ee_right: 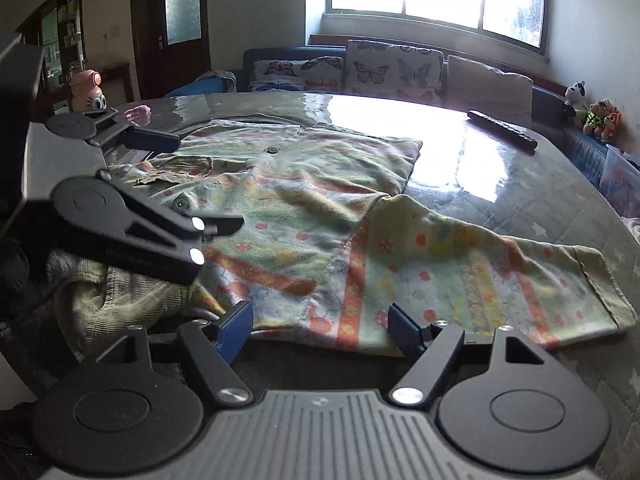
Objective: Fold clothes
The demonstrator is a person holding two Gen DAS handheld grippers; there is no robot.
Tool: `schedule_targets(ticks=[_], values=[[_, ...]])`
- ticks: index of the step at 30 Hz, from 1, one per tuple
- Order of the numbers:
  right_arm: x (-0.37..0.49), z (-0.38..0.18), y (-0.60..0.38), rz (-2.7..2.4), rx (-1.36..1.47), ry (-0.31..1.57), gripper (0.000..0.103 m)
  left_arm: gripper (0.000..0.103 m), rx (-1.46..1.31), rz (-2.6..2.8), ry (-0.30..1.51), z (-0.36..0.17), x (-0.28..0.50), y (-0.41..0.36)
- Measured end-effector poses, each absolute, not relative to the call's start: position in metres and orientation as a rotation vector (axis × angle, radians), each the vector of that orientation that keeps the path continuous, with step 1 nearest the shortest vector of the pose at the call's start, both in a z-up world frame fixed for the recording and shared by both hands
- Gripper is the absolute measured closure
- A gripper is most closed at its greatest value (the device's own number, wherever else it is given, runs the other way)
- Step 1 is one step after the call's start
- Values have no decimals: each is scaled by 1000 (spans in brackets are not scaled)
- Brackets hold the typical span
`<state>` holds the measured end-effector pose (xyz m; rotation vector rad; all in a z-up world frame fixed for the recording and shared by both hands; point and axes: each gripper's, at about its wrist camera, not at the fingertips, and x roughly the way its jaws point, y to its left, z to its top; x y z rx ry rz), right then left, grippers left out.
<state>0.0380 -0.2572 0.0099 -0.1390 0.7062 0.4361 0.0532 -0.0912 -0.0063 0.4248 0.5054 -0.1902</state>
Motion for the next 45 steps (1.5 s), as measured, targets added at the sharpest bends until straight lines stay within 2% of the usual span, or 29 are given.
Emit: schedule_targets(ticks=[16,21,24,34,45], values=[[81,6,-351,120,-4,679,29,1,493,-213,492,-12,37,-99],[95,-3,-388,14,18,686,34,1,492,-215,498,-13,37,-97],[97,-3,-401,9,39,682,42,0,491,-217,501,-13,37,-96],[109,8,-379,19,-32,655,41,0,498,-220,504,-13,38,-95],[122,4,-416,-117,54,659,42,0,491,-230,506,-10,38,-94]])
